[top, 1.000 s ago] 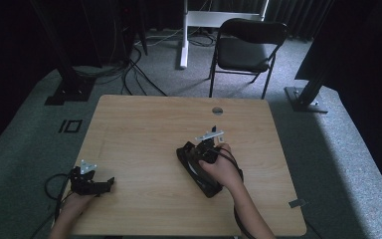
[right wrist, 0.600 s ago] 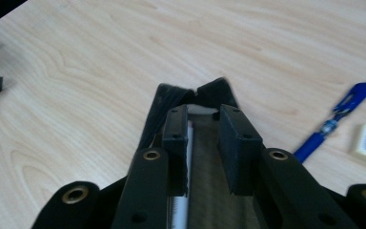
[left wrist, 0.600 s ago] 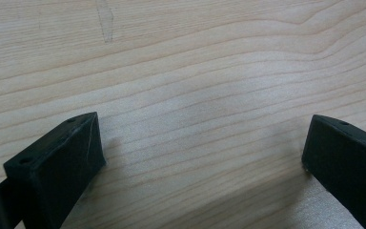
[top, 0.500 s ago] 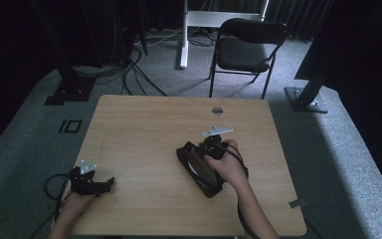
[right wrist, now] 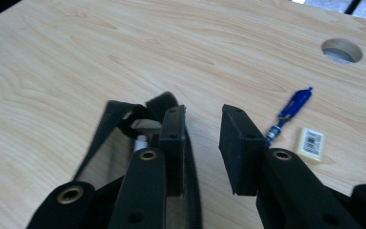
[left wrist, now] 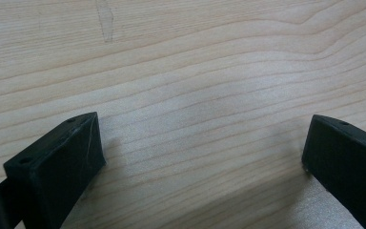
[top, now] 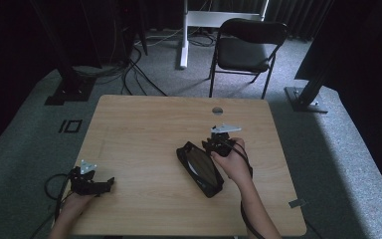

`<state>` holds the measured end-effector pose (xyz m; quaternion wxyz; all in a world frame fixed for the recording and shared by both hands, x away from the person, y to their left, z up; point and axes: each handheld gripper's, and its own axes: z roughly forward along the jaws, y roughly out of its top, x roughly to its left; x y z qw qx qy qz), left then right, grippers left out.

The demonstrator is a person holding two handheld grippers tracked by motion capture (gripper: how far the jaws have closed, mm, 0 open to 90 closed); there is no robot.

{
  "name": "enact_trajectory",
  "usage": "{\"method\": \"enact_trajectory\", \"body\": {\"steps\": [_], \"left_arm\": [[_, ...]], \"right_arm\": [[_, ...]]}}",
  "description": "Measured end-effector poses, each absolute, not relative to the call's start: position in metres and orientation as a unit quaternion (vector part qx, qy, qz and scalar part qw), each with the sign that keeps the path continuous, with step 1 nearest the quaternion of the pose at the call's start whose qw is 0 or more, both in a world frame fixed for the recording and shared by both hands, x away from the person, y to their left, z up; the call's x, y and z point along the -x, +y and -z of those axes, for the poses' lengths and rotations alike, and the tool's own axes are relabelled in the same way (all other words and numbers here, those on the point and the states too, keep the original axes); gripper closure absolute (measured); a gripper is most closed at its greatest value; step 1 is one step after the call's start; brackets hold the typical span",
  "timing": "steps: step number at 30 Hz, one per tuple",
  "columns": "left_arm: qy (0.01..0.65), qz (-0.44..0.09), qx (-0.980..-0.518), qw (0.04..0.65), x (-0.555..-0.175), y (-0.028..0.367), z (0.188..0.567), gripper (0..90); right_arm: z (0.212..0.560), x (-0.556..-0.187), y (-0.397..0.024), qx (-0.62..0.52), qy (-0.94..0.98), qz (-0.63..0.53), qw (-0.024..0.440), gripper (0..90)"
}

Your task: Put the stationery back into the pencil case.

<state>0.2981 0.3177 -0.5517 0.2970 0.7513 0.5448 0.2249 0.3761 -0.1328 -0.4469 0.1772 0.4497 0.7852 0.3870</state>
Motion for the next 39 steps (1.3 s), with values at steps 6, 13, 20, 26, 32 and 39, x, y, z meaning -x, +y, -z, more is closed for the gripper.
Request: {"method": "enact_trajectory", "body": {"steps": [6, 13, 20, 26, 32, 39], "left_arm": [[0.545, -0.225, -0.751, 0.297, -0.298, 0.318, 0.552, 0.3], [0.545, -0.225, -0.751, 0.297, -0.298, 0.318, 0.552, 0.3], [0.545, -0.225, -0.751, 0.297, -0.298, 0.318, 0.552, 0.3], [0.545, -0.225, -0.751, 0.297, -0.298, 0.318, 0.552, 0.3], [0.545, -0.225, -0.751, 0.297, -0.298, 0.318, 0.552, 0.3], [0.545, -0.225, -0.751, 0.297, -0.298, 0.318, 0.552, 0.3]], "right_arm": [[0.452, -0.38, -0.141, -0.464, 0.775, -0.385, 0.19, 71.2], [0.456, -0.384, -0.152, -0.48, 0.76, -0.387, 0.205, 70.0], [0.46, -0.388, -0.162, -0.495, 0.745, -0.385, 0.225, 68.7], [0.466, -0.394, -0.171, -0.509, 0.736, -0.382, 0.231, 68.7], [0.475, -0.401, -0.179, -0.519, 0.728, -0.381, 0.237, 66.9], [0.484, -0.407, -0.186, -0.532, 0.721, -0.378, 0.233, 66.0]]}}
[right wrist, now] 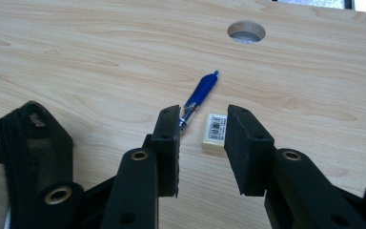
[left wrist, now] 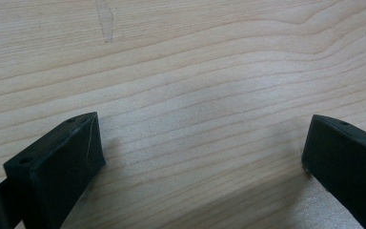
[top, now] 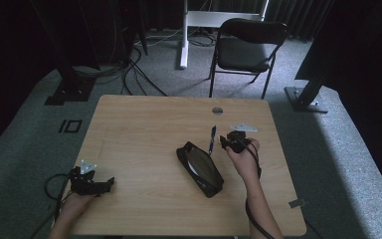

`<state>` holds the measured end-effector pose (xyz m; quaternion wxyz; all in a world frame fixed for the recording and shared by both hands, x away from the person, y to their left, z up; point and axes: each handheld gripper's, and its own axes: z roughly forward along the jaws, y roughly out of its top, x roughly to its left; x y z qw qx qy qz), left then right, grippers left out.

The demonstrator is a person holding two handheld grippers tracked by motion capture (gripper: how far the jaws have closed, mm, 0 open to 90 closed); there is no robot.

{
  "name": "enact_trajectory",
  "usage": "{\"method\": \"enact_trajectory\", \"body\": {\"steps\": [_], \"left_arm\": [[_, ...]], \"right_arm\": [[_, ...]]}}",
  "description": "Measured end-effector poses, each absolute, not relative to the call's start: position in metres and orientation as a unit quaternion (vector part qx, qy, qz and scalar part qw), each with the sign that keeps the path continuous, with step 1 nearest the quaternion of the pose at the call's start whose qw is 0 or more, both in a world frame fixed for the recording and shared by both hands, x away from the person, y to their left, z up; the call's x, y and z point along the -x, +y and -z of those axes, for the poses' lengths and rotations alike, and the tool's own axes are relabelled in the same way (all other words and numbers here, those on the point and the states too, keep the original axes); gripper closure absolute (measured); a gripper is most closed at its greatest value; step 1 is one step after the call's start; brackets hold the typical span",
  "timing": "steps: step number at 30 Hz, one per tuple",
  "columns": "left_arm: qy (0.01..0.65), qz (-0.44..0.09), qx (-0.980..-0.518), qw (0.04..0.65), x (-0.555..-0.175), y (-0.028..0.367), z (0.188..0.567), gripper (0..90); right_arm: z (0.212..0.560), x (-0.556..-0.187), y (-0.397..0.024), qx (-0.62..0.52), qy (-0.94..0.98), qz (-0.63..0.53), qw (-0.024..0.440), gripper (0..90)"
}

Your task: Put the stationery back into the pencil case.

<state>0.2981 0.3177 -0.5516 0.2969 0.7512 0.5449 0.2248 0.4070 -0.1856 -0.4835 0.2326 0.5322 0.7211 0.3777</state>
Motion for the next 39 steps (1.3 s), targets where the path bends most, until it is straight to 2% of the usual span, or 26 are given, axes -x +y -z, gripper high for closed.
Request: {"method": "enact_trajectory", "body": {"steps": [14, 24, 26, 33, 36, 39], "left_arm": [[0.545, -0.225, -0.751, 0.297, -0.298, 0.318, 0.552, 0.3], [0.545, -0.225, -0.751, 0.297, -0.298, 0.318, 0.552, 0.3], [0.545, -0.225, -0.751, 0.297, -0.298, 0.318, 0.552, 0.3], [0.545, -0.225, -0.751, 0.297, -0.298, 0.318, 0.552, 0.3], [0.545, -0.225, -0.751, 0.297, -0.298, 0.318, 0.552, 0.3], [0.545, -0.225, -0.751, 0.297, -0.298, 0.318, 0.552, 0.3]], "right_arm": [[0.498, -0.418, -0.192, -0.553, 0.706, -0.371, 0.241, 62.1], [0.51, -0.427, -0.196, -0.561, 0.7, -0.367, 0.246, 52.4], [0.512, -0.429, -0.197, -0.566, 0.696, -0.369, 0.243, 49.4], [0.52, -0.434, -0.193, -0.567, 0.702, -0.367, 0.226, 47.8], [0.522, -0.438, -0.19, -0.568, 0.703, -0.371, 0.213, 44.1], [0.523, -0.44, -0.189, -0.567, 0.705, -0.366, 0.216, 44.1]]}}
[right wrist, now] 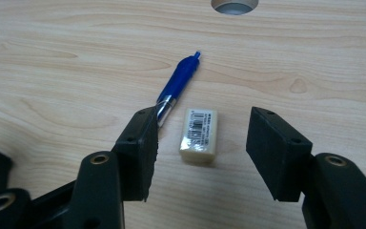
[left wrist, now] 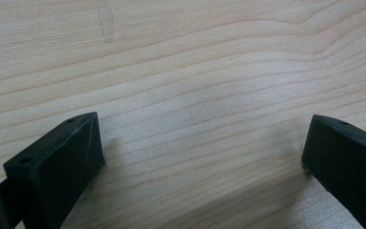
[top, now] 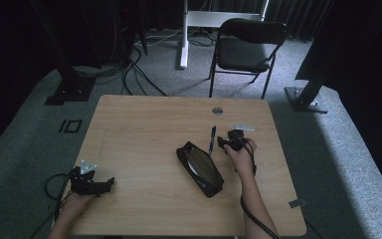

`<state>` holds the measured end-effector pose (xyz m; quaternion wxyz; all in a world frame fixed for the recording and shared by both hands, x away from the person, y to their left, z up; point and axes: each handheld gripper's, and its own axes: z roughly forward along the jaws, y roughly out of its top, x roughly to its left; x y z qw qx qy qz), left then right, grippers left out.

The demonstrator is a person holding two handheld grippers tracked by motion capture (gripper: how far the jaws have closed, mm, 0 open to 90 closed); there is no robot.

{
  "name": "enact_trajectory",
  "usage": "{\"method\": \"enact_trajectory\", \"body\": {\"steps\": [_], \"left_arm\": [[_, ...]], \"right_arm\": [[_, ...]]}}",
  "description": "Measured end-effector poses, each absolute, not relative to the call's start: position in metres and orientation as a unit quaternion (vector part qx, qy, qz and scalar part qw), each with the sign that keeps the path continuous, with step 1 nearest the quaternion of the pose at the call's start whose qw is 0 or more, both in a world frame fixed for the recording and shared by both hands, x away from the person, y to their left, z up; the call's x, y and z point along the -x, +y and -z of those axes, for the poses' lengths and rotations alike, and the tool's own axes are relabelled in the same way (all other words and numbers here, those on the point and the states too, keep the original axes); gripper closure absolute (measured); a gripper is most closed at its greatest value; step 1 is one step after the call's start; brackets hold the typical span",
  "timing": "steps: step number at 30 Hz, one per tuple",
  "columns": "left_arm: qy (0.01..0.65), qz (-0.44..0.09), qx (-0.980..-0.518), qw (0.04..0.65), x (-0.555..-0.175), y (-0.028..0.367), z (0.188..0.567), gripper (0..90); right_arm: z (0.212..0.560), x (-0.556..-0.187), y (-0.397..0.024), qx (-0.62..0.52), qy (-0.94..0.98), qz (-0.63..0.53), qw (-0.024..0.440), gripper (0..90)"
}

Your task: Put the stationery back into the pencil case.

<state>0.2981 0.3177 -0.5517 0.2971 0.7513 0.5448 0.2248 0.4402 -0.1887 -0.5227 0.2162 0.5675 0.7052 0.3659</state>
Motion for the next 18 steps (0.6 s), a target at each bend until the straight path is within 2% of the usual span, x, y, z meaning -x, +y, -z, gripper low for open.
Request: {"method": "enact_trajectory", "body": {"steps": [4, 18], "left_arm": [[0.545, -0.225, -0.751, 0.297, -0.298, 0.318, 0.552, 0.3], [0.545, -0.225, -0.751, 0.297, -0.298, 0.318, 0.552, 0.3]], "right_arm": [[0.527, -0.446, -0.185, -0.57, 0.708, -0.352, 0.223, 47.9], [0.538, -0.454, -0.179, -0.571, 0.714, -0.332, 0.231, 53.2]]}}
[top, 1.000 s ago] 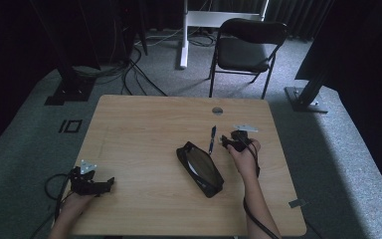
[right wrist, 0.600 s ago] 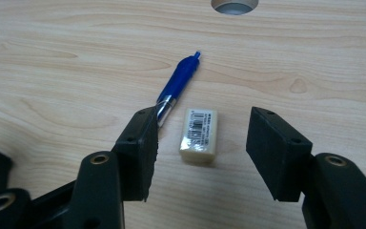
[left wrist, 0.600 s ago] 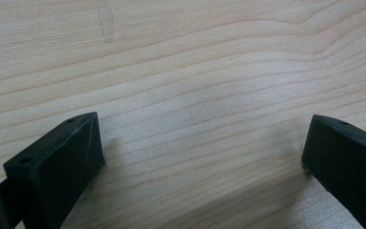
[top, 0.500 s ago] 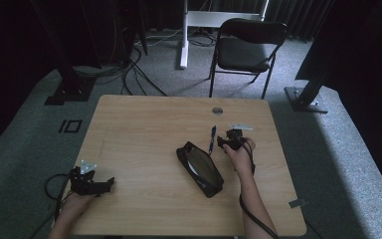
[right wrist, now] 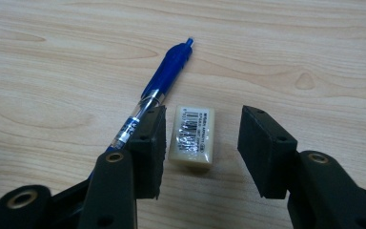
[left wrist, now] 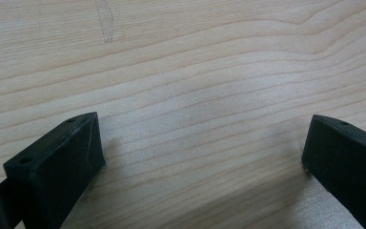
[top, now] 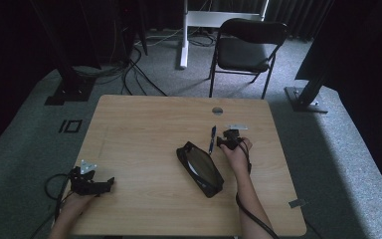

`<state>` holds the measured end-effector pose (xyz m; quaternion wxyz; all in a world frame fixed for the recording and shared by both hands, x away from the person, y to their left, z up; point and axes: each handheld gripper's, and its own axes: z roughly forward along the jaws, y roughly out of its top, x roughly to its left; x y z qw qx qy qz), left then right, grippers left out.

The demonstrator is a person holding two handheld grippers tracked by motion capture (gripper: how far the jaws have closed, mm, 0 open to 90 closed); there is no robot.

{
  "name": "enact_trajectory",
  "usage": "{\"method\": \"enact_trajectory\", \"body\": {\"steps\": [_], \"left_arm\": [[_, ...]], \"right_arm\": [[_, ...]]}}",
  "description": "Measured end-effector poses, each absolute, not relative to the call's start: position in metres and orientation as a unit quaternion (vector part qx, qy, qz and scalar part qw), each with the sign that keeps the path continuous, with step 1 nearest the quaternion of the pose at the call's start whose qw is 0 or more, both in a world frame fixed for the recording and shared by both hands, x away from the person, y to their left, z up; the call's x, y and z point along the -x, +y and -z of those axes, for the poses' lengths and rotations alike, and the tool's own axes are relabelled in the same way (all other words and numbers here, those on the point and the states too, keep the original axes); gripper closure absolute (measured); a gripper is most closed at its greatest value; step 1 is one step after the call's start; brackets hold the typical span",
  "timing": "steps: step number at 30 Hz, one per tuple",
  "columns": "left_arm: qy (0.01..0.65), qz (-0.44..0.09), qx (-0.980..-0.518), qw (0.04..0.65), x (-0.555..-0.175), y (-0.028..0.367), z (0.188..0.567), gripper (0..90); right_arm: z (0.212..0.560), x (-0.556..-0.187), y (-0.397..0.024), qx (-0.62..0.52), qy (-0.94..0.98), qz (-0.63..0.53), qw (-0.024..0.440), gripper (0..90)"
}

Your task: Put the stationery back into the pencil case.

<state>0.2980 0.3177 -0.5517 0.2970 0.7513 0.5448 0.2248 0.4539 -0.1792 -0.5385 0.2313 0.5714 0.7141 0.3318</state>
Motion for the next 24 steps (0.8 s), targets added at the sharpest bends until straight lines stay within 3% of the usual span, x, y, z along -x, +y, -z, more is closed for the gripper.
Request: {"method": "enact_trajectory", "body": {"steps": [5, 13, 24], "left_arm": [[0.545, -0.225, -0.751, 0.297, -0.298, 0.318, 0.552, 0.3], [0.545, -0.225, -0.751, 0.297, -0.298, 0.318, 0.552, 0.3], [0.545, -0.225, -0.751, 0.297, -0.298, 0.318, 0.552, 0.3]], "right_arm": [[0.541, -0.455, -0.177, -0.572, 0.715, -0.329, 0.23, 55.1], [0.544, -0.456, -0.173, -0.568, 0.722, -0.321, 0.23, 67.0], [0.526, -0.447, -0.181, -0.572, 0.717, -0.33, 0.222, 68.0]]}}
